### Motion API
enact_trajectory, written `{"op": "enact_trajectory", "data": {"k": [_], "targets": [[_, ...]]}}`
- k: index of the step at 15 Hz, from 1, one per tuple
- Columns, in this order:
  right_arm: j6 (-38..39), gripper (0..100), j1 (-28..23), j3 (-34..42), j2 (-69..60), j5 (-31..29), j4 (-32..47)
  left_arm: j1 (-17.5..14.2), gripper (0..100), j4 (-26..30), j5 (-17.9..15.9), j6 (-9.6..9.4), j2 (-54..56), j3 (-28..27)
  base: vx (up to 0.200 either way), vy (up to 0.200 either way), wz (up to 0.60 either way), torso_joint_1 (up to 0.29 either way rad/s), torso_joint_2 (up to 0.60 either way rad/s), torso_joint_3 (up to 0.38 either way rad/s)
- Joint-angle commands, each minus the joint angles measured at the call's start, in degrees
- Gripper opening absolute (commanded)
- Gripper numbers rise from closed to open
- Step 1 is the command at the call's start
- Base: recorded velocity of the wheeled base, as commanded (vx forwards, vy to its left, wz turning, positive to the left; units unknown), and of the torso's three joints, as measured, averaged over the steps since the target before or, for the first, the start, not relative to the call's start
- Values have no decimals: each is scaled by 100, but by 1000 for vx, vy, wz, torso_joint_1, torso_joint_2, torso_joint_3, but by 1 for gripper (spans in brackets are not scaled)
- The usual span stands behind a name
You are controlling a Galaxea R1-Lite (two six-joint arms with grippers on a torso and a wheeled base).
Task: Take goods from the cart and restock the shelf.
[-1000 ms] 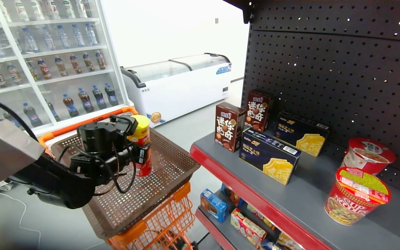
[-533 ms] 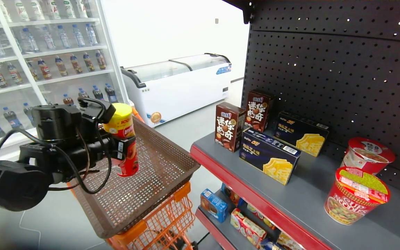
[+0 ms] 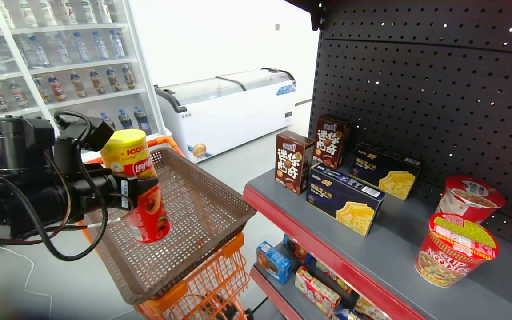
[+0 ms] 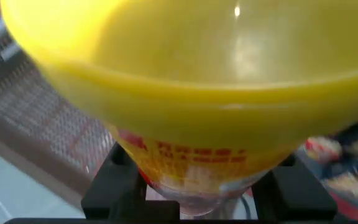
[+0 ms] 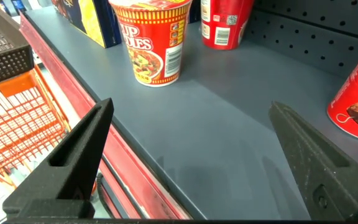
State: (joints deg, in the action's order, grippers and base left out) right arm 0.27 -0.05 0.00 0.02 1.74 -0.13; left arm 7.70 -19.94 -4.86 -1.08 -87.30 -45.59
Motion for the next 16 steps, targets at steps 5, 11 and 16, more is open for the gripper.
{"op": "enact_trajectory", "data": {"k": [5, 11, 16], "targets": [[0, 100, -4, 0, -2, 1, -4, -59, 0, 307, -1597, -6, 1118, 631, 0, 0, 0, 0, 0, 0], [0, 100, 5, 0, -2, -7, -4, 636, 0, -317, -2458, -419, 1127, 912, 0, 0, 0, 0, 0, 0], [0, 100, 5, 0, -2, 1, -4, 1313, 0, -484, -2950, -15, 732, 736, 0, 0, 0, 0, 0, 0]]}}
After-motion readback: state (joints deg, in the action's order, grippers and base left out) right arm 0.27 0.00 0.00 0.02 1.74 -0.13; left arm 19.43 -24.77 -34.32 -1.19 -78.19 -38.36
